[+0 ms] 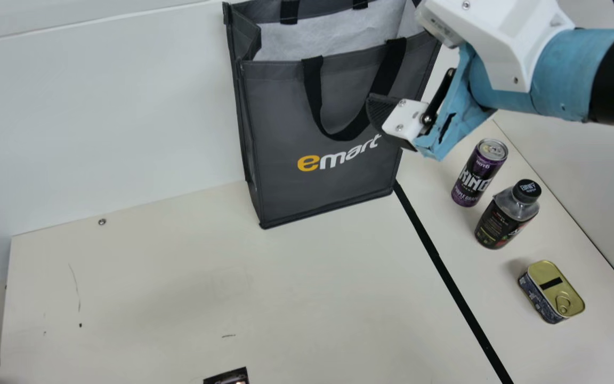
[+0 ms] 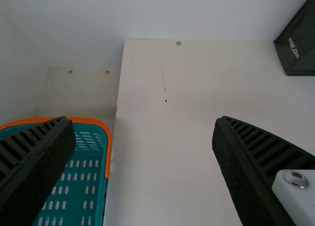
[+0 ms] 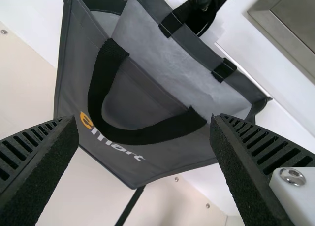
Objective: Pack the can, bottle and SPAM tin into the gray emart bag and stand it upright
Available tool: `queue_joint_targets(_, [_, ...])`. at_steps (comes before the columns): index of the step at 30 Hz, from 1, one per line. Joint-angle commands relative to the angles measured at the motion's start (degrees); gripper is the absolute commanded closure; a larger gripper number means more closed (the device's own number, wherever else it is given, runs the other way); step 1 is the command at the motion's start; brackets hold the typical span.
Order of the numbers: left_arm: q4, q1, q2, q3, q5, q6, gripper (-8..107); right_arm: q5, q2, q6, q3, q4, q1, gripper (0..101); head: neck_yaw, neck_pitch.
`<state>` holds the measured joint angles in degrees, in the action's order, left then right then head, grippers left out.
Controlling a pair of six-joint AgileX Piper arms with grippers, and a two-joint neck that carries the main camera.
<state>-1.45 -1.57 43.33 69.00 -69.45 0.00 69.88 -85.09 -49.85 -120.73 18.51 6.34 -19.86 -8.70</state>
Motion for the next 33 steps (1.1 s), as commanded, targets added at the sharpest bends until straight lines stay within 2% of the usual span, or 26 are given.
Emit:
queue_joint_targets(1, [0.00, 0.00, 0.00, 0.00, 0.00, 0.00, 9, 0.02, -1.02, -1.18, -1.05, 0.50, -0.01, 6, -0.14, -1.30])
queue_joint_targets(20, [0.00, 0.00, 0.00, 0.00, 0.00, 0.00, 9, 0.02, -10.93, -11.80, -9.21, 4.10, 0.45, 6, -0.14, -1.30])
queue_joint_targets(33, [0.00, 0.00, 0.00, 0.00, 0.00, 0.00, 9, 0.02, -17.36, -17.76, -14.00, 4.05, -1.39, 6, -0.14, -1.30])
